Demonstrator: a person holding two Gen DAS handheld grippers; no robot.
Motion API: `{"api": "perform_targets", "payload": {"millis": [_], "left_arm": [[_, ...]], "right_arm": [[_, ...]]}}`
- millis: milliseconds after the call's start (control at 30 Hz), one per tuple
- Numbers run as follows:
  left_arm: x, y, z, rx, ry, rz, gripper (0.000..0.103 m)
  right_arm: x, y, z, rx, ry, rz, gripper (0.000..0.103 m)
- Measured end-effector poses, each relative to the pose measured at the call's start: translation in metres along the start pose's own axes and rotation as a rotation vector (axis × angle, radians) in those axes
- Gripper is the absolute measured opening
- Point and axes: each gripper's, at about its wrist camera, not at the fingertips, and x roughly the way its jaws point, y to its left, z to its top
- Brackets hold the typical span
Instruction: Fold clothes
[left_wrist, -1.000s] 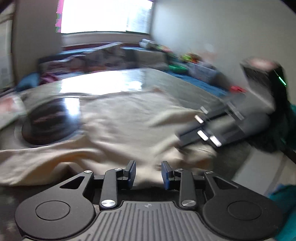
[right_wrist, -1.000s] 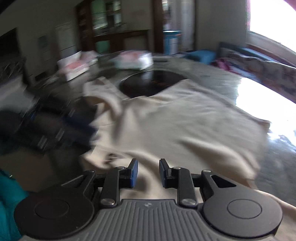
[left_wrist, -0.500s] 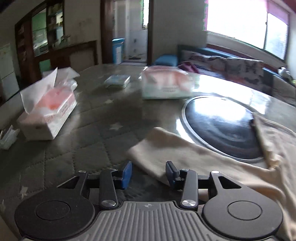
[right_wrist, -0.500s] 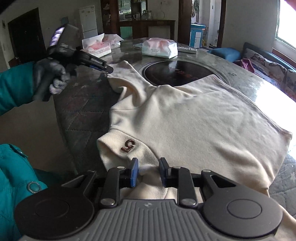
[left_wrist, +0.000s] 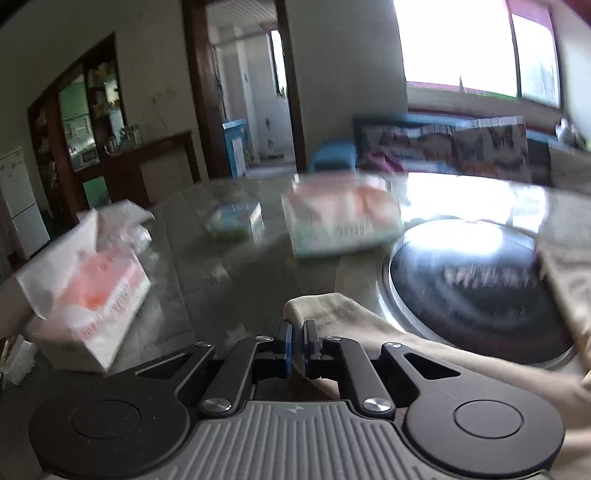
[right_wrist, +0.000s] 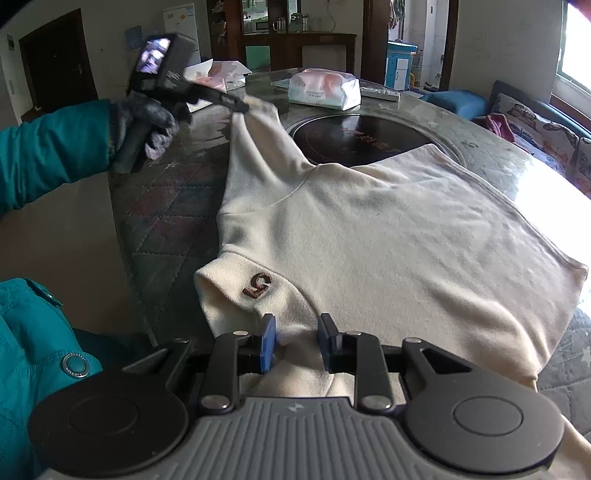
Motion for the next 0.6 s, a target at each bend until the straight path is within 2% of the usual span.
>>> {"api": "perform_targets", "payload": {"millis": [100, 200, 267, 333, 400, 500, 600], "left_arm": [[0.005, 0.0, -0.004, -0.002, 0.026, -0.004, 0.008], [0.002, 0.004, -0.002, -0.032, 0.043, 0.002, 0.016], [-0.003, 0.006, 0.001, -0.043, 0.045, 0.025, 0.016], [-0.013, 0.005, 0.007, -0.068, 0.034, -0.003, 0.015], [-0.027, -0.005, 0.014, -0.055, 0.014, -0.069, 0.015], [-0.046, -0.034, 0.021, -0.01, -0.001, -0.228, 0.015], [-0.055, -0.071, 0.022, 0.024, 0.032, -0.402, 0.015]], "right_arm": [[-0.001, -0.001, 0.001, 0.001, 0.003, 0.004, 0.025], [-0.005, -0.004, 0.002, 0.022, -0.009, 0.016, 0.029], [-0.007, -0.006, 0.003, 0.037, -0.016, 0.024, 0.029], [-0.015, -0.011, 0.005, 0.056, -0.035, 0.015, 0.029], [-0.023, -0.02, 0.006, 0.077, -0.051, -0.012, 0.029], [-0.03, -0.038, 0.007, 0.121, -0.061, -0.078, 0.029], [-0.032, -0.058, 0.005, 0.17, -0.07, -0.15, 0.029]]}}
